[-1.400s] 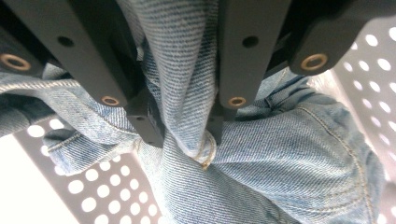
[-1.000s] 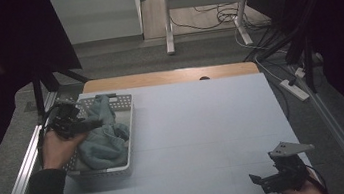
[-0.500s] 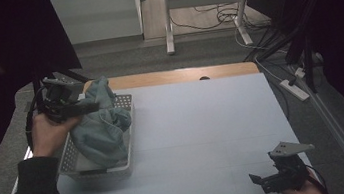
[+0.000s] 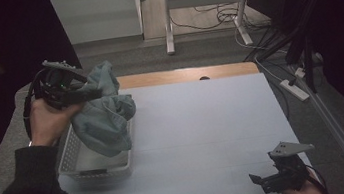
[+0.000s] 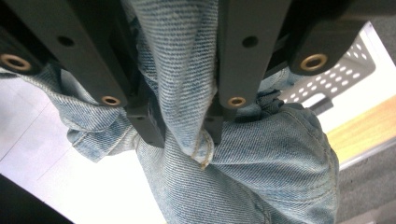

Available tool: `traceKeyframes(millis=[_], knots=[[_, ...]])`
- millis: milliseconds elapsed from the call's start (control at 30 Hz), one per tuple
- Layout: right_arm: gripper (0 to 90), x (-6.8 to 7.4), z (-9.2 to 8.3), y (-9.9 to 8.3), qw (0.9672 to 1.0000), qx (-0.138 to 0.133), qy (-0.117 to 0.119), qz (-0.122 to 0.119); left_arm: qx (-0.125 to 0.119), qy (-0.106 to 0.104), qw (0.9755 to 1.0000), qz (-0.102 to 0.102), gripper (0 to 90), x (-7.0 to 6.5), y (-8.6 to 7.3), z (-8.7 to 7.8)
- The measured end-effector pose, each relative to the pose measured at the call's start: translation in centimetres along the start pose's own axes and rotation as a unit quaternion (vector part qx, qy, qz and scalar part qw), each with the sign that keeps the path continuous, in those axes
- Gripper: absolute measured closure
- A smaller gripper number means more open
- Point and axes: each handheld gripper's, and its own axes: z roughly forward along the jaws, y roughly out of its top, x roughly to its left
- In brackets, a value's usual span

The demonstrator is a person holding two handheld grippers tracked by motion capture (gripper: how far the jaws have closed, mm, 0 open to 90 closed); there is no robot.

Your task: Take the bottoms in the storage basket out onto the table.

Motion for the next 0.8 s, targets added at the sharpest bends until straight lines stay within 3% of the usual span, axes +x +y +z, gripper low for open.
traceKeyframes(millis=[800], knots=[[1.3,-0.1,-0.1,0.0,1.0000,-0.005,0.002,0.003,-0.022,-0.026,0.9983,0.048,73.2,-4.0,5.0,0.3]])
